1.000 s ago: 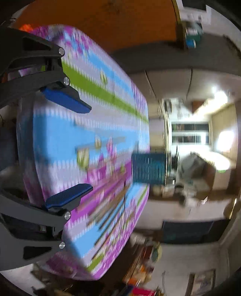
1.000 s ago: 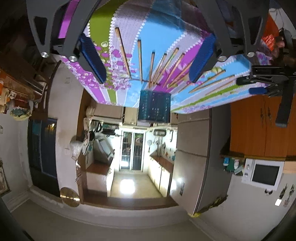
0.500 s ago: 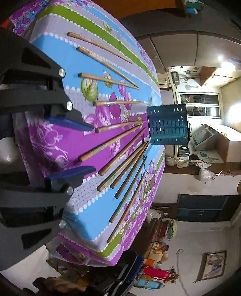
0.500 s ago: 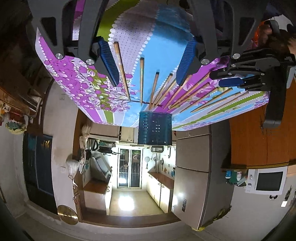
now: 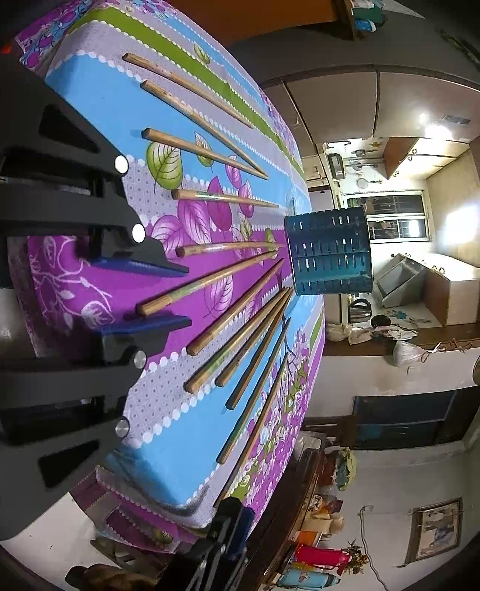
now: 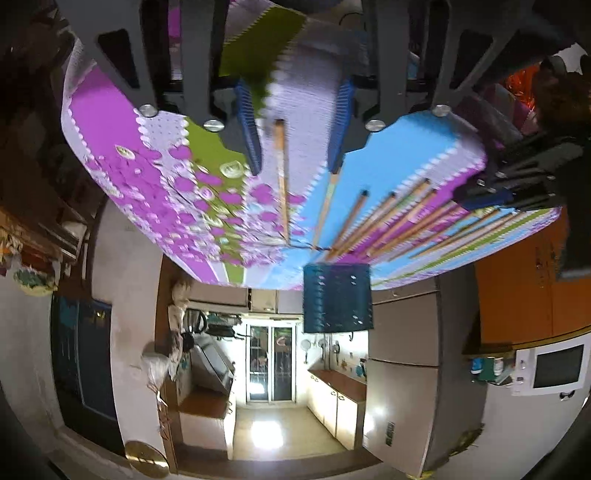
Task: Organize utensils
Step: 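Move both tools down toward the loose wooden chopsticks on the tablecloth, then close the left tool on one chopstick while the right tool grasps another, then lift the chopsticks with both tools and carry them over the blue utensil holder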
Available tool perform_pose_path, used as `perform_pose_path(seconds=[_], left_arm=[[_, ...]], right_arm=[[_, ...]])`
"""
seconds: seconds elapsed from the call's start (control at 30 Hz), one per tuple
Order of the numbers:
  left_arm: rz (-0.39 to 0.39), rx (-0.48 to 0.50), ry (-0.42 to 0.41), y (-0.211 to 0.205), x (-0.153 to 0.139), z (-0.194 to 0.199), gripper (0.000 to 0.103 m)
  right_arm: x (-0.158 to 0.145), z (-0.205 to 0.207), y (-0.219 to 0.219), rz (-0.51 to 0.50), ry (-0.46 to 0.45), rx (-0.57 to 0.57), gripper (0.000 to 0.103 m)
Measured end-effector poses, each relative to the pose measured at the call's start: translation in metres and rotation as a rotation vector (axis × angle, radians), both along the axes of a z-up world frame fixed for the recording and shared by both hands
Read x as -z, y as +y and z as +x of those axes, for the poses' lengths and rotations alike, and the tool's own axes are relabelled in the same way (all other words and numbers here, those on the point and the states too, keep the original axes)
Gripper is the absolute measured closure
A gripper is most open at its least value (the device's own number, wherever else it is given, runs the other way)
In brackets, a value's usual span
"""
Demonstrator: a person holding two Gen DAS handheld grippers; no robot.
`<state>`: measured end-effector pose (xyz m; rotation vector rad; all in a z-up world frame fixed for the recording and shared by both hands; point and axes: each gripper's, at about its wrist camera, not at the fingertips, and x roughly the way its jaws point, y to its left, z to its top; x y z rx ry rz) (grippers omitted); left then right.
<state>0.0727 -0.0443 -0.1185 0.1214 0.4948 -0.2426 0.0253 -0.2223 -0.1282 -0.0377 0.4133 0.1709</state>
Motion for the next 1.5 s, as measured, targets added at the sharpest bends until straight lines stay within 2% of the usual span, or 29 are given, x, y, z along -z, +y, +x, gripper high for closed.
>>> perform_pose_path(seconds=[0.07, 0.17, 0.5, 0.67, 0.73, 0.83, 1.07, 1.2, 1.5], left_arm=[[0.004, -0.004, -0.006, -0.001, 0.0, 0.0, 0.084], [0.01, -0.013, -0.021, -0.002, 0.001, -0.002, 0.084], [0.038, -0.045, -0.108, -0.01, 0.01, -0.01, 0.084], [0.025, -0.057, -0.119, -0.008, 0.01, -0.013, 0.084], [0.025, -0.053, -0.123, -0.009, 0.011, -0.014, 0.089], [0.024, -0.054, -0.129, -0.011, 0.012, -0.017, 0.093], [0.026, -0.053, -0.132, -0.014, 0.01, -0.018, 0.098], [0.014, -0.052, -0.134, -0.008, 0.0, -0.021, 0.098], [-0.05, -0.055, -0.29, 0.009, -0.075, -0.033, 0.098]], right_arm=[[0.005, 0.004, -0.006, 0.007, 0.01, -0.008, 0.08], [0.01, 0.005, -0.01, 0.009, 0.024, -0.018, 0.086], [0.017, -0.002, -0.014, -0.004, -0.009, -0.042, 0.086], [0.017, -0.005, -0.014, 0.01, -0.025, -0.031, 0.086], [0.019, -0.006, -0.014, 0.013, -0.035, -0.027, 0.087], [0.019, -0.007, -0.013, 0.015, -0.044, -0.036, 0.095], [0.018, -0.008, -0.014, 0.04, -0.056, -0.021, 0.096], [-0.001, -0.017, -0.015, 0.024, -0.091, -0.029, 0.096], [-0.082, -0.035, -0.025, 0.006, -0.256, -0.057, 0.096]])
